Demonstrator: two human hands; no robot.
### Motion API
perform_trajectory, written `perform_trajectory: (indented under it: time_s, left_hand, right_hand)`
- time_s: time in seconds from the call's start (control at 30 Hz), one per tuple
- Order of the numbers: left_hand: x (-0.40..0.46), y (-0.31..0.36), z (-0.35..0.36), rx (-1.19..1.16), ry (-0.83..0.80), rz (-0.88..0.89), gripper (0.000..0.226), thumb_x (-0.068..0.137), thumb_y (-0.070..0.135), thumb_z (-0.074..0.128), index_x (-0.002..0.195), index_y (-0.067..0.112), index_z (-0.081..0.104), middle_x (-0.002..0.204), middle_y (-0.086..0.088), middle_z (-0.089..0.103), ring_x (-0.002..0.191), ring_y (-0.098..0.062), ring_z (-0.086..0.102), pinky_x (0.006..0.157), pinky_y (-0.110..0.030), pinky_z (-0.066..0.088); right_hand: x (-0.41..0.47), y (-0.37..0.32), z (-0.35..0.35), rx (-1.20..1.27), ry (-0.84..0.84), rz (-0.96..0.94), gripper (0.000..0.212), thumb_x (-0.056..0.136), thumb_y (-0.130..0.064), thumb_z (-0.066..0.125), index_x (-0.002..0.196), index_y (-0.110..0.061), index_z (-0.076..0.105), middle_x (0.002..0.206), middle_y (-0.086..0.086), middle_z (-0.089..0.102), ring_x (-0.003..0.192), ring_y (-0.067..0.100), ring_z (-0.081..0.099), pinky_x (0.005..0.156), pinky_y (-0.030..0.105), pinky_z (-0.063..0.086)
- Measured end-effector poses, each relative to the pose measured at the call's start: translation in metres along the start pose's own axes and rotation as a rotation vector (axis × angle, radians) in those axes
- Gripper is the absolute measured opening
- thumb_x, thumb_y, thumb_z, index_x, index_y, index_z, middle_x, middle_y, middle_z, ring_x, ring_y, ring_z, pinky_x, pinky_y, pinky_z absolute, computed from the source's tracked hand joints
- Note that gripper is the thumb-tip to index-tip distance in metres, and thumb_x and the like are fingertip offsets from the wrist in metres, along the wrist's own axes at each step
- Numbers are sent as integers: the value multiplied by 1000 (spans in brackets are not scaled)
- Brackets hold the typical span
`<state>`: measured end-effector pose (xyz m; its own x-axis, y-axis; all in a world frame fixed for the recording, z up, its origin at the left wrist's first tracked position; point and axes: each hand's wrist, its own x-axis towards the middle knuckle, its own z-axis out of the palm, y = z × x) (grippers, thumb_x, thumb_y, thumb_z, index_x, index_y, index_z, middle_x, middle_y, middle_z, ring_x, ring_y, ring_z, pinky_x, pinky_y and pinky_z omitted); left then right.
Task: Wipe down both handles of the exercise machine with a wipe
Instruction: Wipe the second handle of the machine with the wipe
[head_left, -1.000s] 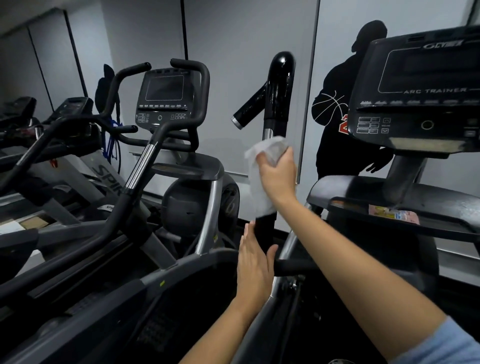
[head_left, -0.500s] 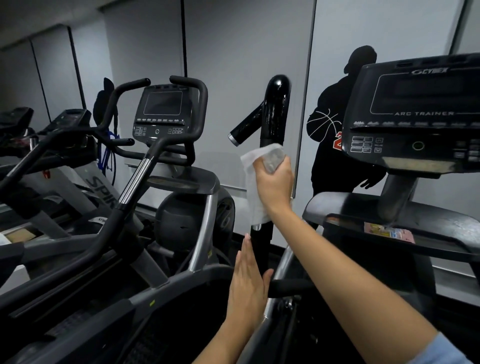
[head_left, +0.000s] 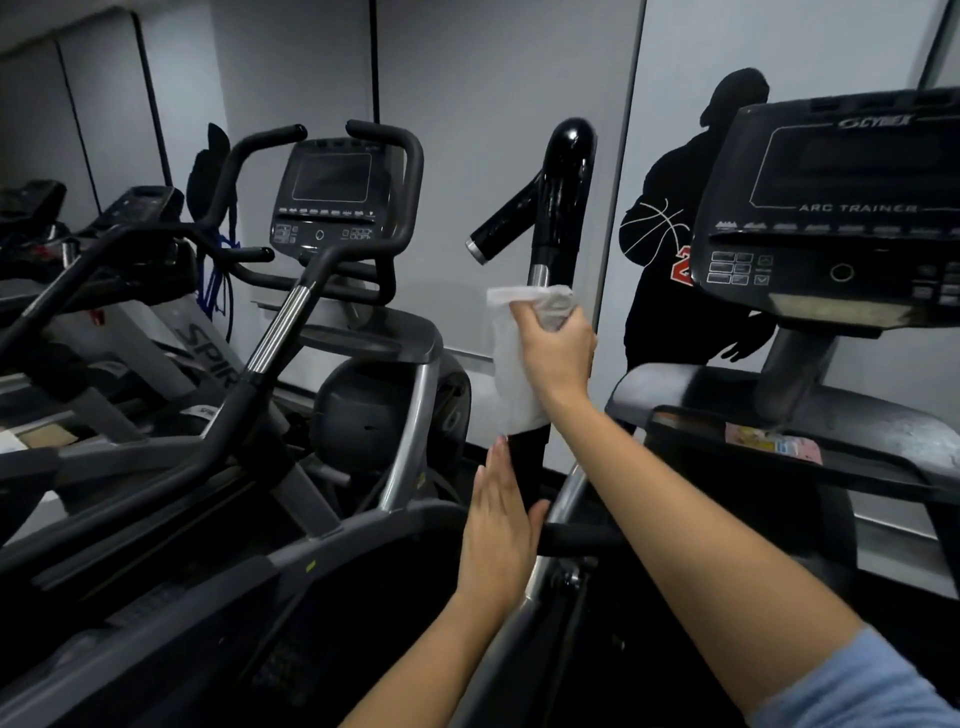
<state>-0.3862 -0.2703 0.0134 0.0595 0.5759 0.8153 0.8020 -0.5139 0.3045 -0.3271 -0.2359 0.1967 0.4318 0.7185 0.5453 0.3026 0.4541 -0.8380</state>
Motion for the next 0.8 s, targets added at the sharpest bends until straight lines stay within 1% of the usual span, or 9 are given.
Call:
perform_trajectory:
  time_s: [0.1,0.2,0.33,0.4,0.47,0.53,0.6,0.7,0.8]
  left_hand:
    - [-2,-1,1,10,-71,11,77,93,39,32,146,-1,-7,149,-19,30,131,-28,42,104,-37,42]
    - [-1,-1,-2,10,-99,18,78,94,37,33,145,5,-15,153,-18,22,138,-27,33,111,-41,34]
    - [6,3,-11,-90,-93,8,75,97,46,25,140,21,-31,156,-4,-6,146,-18,2,120,-31,2]
    - [25,10,-15,-123,-30,47,72,98,48,22,142,21,-28,156,-2,-10,146,-15,-4,119,-24,-6]
    - [47,17,-17,-94,20,98,72,99,39,29,145,17,-21,156,-2,-9,146,-15,-2,120,-29,0]
    - [62,20,-18,-72,33,112,72,97,29,36,146,13,-15,157,-5,-6,146,-20,7,119,-37,15]
    - [68,19,-18,-56,37,111,72,95,27,37,146,11,-11,157,-7,-2,144,-25,20,114,-40,28]
    - [67,17,-15,-67,64,114,68,95,29,36,146,5,-2,156,-11,3,139,-27,31,106,-39,41]
    - [66,16,-12,-81,86,98,64,93,29,37,145,1,13,151,-16,13,134,-30,40,101,-37,47]
  right_hand:
    - [33,-34,0,25,26,-63,53,80,-46,68,110,-5,53,96,2,55,84,16,53,59,11,39]
    - [49,-51,5,19,43,-78,64,78,-51,68,114,-4,47,101,2,55,95,18,57,76,20,43]
    - [30,-25,7,-18,47,-105,50,79,-45,70,102,-7,47,91,0,54,80,14,52,55,13,34]
    - [28,-19,6,-27,50,-119,49,81,-45,69,103,-6,48,88,-1,53,78,13,50,60,14,34]
    - [36,-29,6,-28,58,-129,54,82,-46,66,110,-2,49,89,-2,52,82,13,49,68,15,34]
    - [47,-44,7,-42,85,-147,58,83,-49,64,111,-1,48,87,0,53,85,15,51,74,20,36]
    - [57,-49,9,-36,92,-159,59,83,-51,63,111,-1,48,86,5,58,88,19,55,79,24,39]
    - [56,-49,8,18,53,-152,69,82,-50,64,126,-2,42,96,9,61,95,16,56,80,16,34]
    - [38,-35,1,74,-10,-118,63,82,-41,68,124,-4,41,94,-3,52,83,8,51,68,2,36]
